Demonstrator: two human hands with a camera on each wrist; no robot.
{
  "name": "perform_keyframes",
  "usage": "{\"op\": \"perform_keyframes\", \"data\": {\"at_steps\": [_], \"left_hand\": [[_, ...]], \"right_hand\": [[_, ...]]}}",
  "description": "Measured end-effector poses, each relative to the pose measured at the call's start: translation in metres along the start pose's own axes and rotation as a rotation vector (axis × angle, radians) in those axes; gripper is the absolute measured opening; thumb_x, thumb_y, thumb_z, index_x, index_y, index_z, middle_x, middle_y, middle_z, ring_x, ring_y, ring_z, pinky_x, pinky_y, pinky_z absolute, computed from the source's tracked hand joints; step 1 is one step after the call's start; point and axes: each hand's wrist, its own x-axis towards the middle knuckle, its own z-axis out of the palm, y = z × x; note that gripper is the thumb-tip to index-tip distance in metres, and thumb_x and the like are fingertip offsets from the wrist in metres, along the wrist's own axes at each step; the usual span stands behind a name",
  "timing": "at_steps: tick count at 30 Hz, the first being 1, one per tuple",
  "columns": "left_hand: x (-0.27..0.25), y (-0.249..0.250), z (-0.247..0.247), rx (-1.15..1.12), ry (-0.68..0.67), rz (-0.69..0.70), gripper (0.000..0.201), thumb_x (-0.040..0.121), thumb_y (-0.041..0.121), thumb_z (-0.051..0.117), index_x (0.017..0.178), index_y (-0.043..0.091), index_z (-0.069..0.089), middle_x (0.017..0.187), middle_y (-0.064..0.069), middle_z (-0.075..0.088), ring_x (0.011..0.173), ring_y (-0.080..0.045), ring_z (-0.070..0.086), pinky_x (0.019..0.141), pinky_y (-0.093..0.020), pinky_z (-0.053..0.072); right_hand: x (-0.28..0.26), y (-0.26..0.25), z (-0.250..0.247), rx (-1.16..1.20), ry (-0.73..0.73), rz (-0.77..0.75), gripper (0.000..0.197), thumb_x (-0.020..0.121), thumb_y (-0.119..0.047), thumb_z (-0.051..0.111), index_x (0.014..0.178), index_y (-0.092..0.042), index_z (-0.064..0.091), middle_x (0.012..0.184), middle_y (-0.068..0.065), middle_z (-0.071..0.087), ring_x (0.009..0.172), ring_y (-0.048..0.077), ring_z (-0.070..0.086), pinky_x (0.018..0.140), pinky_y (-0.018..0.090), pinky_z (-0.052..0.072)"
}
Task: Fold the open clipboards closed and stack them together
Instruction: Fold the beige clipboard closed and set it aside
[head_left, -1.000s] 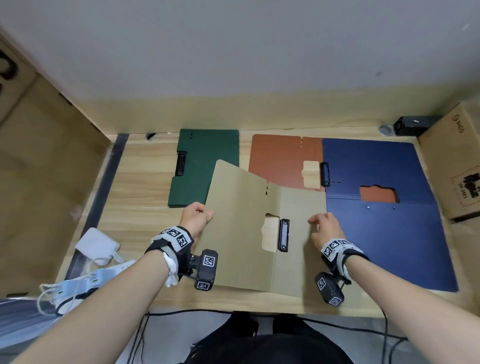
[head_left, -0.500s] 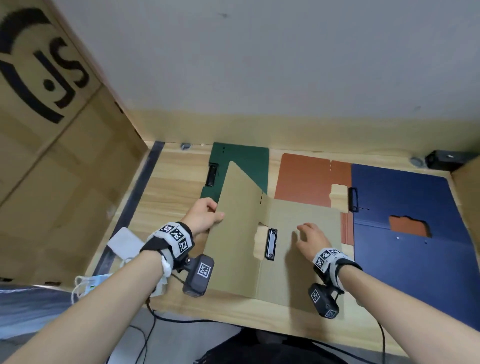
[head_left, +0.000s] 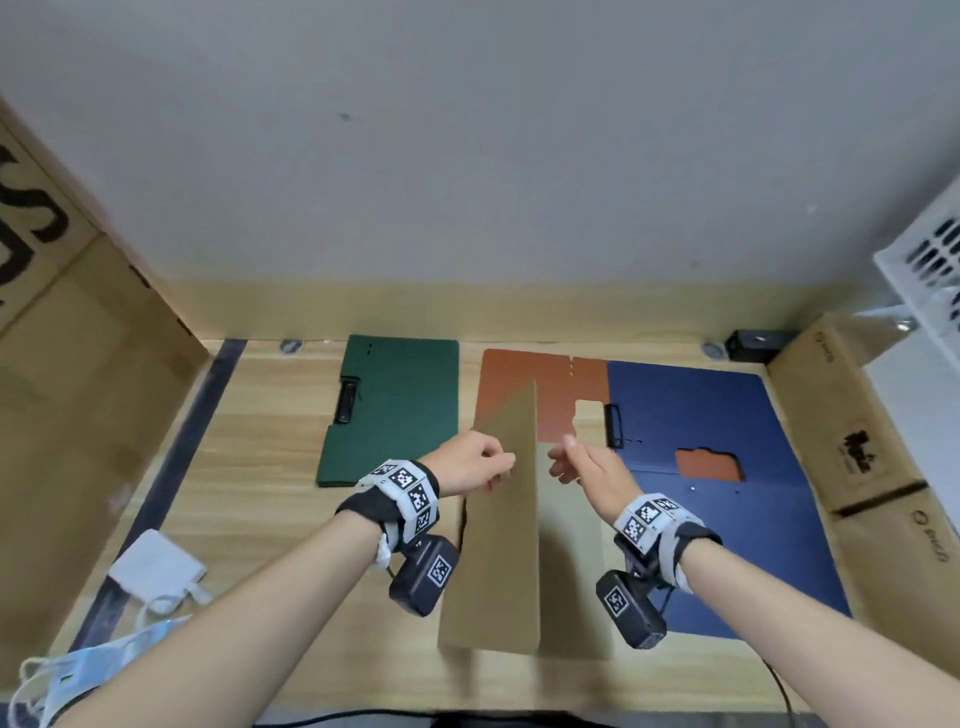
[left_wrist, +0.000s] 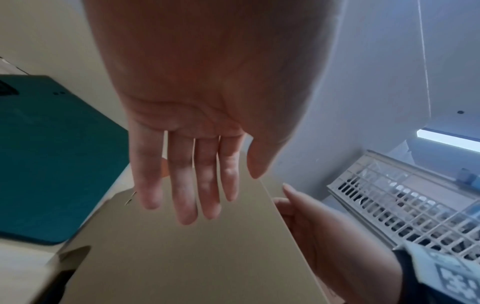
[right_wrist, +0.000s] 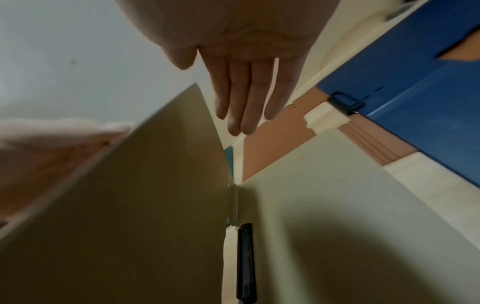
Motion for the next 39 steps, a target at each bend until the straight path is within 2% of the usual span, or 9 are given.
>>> {"op": "perform_keyframes", "data": {"at_steps": [5, 10, 17, 24, 27, 29, 31, 34, 39], "left_hand": [[0.026, -0.019, 0.028, 0.046, 0.006, -0.084, 0.027, 0.089, 0.034, 0.048, 0.082, 0.016, 0.067, 0.089, -0.004, 0.075, 0.088, -0.023, 0.070, 0.086, -0.036, 0.054], [0.040, -0.062, 0.055, 0.079, 0.129, -0.222, 0.021, 0.090, 0.024, 0.048, 0.099, 0.019, 0.067, 0.105, -0.002, 0.071, 0.101, -0.024, 0.065, 0.092, -0.037, 0.051], [0.045, -0.110, 0.097, -0.023, 0.228, -0.493, 0.051, 0.088, 0.016, 0.054, 0.139, 0.010, 0.048, 0.141, -0.008, 0.053, 0.128, -0.027, 0.051, 0.106, -0.034, 0.038], [0.067, -0.123, 0.111, -0.181, 0.323, -0.536, 0.046, 0.086, 0.012, 0.059, 0.131, 0.004, 0.053, 0.127, -0.010, 0.061, 0.117, -0.028, 0.058, 0.097, -0.033, 0.045], [0.078, -0.116, 0.102, -0.262, 0.285, -0.571, 0.003, 0.083, 0.010, 0.063, 0.086, 0.009, 0.062, 0.090, -0.009, 0.064, 0.087, -0.027, 0.061, 0.075, -0.030, 0.045], [0.090, -0.122, 0.100, -0.320, 0.248, -0.566, 0.028, 0.082, 0.008, 0.062, 0.059, 0.014, 0.048, 0.068, -0.008, 0.055, 0.070, -0.024, 0.053, 0.066, -0.028, 0.039], [0.093, -0.127, 0.096, -0.353, 0.229, -0.534, 0.027, 0.085, 0.010, 0.059, 0.062, 0.015, 0.046, 0.074, -0.011, 0.058, 0.072, -0.026, 0.057, 0.071, -0.029, 0.045], [0.097, -0.137, 0.090, -0.436, 0.230, -0.467, 0.007, 0.089, 0.017, 0.052, 0.083, 0.019, 0.055, 0.098, -0.016, 0.069, 0.094, -0.035, 0.068, 0.091, -0.047, 0.053], [0.087, -0.138, 0.051, -0.421, 0.351, -0.398, 0.012, 0.094, 0.020, 0.050, 0.098, 0.013, 0.059, 0.100, -0.014, 0.069, 0.095, -0.034, 0.066, 0.088, -0.045, 0.054]], "right_hand": [[-0.001, 0.034, -0.015, 0.073, 0.019, 0.199, 0.060, 0.088, -0.061, 0.038, 0.091, -0.008, 0.066, 0.090, 0.014, 0.068, 0.073, 0.019, 0.061, 0.073, 0.037, 0.049], [0.002, 0.074, -0.016, -0.143, -0.018, 0.249, 0.025, 0.087, -0.035, 0.051, 0.100, -0.018, 0.065, 0.095, 0.005, 0.070, 0.087, 0.024, 0.063, 0.081, 0.040, 0.053], [0.013, 0.112, 0.000, -0.365, -0.120, 0.393, 0.023, 0.085, -0.024, 0.057, 0.102, -0.010, 0.052, 0.105, 0.008, 0.057, 0.091, 0.027, 0.053, 0.078, 0.031, 0.042], [0.016, 0.127, 0.011, -0.437, -0.041, 0.418, 0.045, 0.081, -0.021, 0.061, 0.124, -0.013, 0.050, 0.120, 0.009, 0.046, 0.093, 0.027, 0.055, 0.084, 0.032, 0.045], [0.017, 0.129, 0.013, -0.409, -0.001, 0.457, 0.049, 0.081, -0.021, 0.064, 0.127, -0.014, 0.049, 0.123, 0.008, 0.045, 0.101, 0.027, 0.057, 0.088, 0.034, 0.045], [0.018, 0.128, 0.013, -0.383, 0.029, 0.482, 0.057, 0.079, -0.022, 0.065, 0.132, -0.013, 0.046, 0.125, 0.008, 0.046, 0.106, 0.027, 0.057, 0.093, 0.035, 0.046], [0.019, 0.124, 0.015, -0.351, 0.052, 0.494, 0.057, 0.076, -0.024, 0.068, 0.130, -0.015, 0.048, 0.124, 0.008, 0.048, 0.101, 0.025, 0.058, 0.092, 0.034, 0.048], [0.022, 0.117, 0.021, -0.277, 0.095, 0.486, 0.056, 0.069, -0.029, 0.072, 0.121, -0.019, 0.055, 0.116, 0.006, 0.054, 0.092, 0.021, 0.060, 0.088, 0.038, 0.052], [0.027, 0.096, 0.040, -0.177, 0.126, 0.397, 0.053, 0.078, -0.031, 0.072, 0.126, -0.020, 0.055, 0.116, 0.000, 0.059, 0.095, 0.015, 0.059, 0.084, 0.031, 0.050]]}}
